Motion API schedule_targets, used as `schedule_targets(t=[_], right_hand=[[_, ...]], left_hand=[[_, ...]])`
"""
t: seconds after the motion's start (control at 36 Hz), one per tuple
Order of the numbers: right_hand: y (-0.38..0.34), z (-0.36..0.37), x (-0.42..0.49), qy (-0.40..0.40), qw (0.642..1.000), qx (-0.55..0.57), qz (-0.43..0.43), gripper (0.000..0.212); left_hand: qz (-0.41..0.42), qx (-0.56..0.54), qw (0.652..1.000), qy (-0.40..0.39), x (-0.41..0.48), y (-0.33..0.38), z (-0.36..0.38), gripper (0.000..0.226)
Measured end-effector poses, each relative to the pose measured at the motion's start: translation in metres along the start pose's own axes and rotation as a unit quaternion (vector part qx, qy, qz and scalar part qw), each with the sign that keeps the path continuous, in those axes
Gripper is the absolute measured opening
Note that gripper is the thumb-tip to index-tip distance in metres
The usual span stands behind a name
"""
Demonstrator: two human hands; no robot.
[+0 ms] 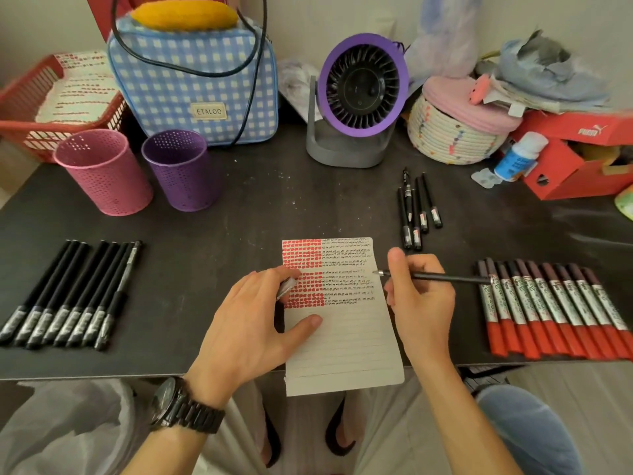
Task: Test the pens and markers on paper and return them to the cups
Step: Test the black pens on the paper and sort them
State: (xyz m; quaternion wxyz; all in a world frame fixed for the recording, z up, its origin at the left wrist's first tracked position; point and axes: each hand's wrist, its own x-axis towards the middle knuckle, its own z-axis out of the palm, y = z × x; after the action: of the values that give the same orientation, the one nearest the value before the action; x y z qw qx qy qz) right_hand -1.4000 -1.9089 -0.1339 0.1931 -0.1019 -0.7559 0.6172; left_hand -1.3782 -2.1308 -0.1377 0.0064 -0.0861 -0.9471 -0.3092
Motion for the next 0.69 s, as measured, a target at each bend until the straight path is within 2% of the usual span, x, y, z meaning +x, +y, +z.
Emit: schedule_targets(t=[0.11, 0.19, 0.25, 0.36, 0.42, 0.56, 0.69], right_hand=[[-0.007, -0.006, -0.002, -0.044, 0.998, 0.031, -0.013, 0.01], [-0.011, -0.012, -0.006, -0.085, 0.989, 0.115, 0.045, 0.011], [-0.011, -0.017, -0.01, -0.109, 0.978, 0.165, 0.07, 0.017], [-0.003, -0.024, -0.019, -0.137, 0.977, 0.151, 0.068, 0.015], [-0.002, -0.025, -0.022, -0.138, 0.977, 0.149, 0.061, 0.007], [-0.006, -0.024, -0.022, -0.16, 0.979, 0.124, 0.035, 0.027], [-0.005, -0.024, -0.021, -0.187, 0.97, 0.145, 0.051, 0.029]], left_hand=[[0.023, -0.037, 0.999, 0.022, -0.003, -0.001, 0.0, 0.056], [0.037, -0.065, 0.996, 0.046, -0.007, -0.002, -0.002, 0.041], [0.044, -0.072, 0.994, 0.064, -0.01, -0.002, -0.002, 0.039], [0.048, -0.034, 0.994, 0.094, -0.013, -0.001, 0.0, 0.024], [0.052, -0.031, 0.992, 0.108, -0.014, -0.001, 0.001, 0.027], [0.07, -0.027, 0.99, 0.122, -0.013, -0.003, 0.0, 0.033], [0.113, -0.002, 0.984, 0.136, -0.013, -0.002, 0.0, 0.033]])
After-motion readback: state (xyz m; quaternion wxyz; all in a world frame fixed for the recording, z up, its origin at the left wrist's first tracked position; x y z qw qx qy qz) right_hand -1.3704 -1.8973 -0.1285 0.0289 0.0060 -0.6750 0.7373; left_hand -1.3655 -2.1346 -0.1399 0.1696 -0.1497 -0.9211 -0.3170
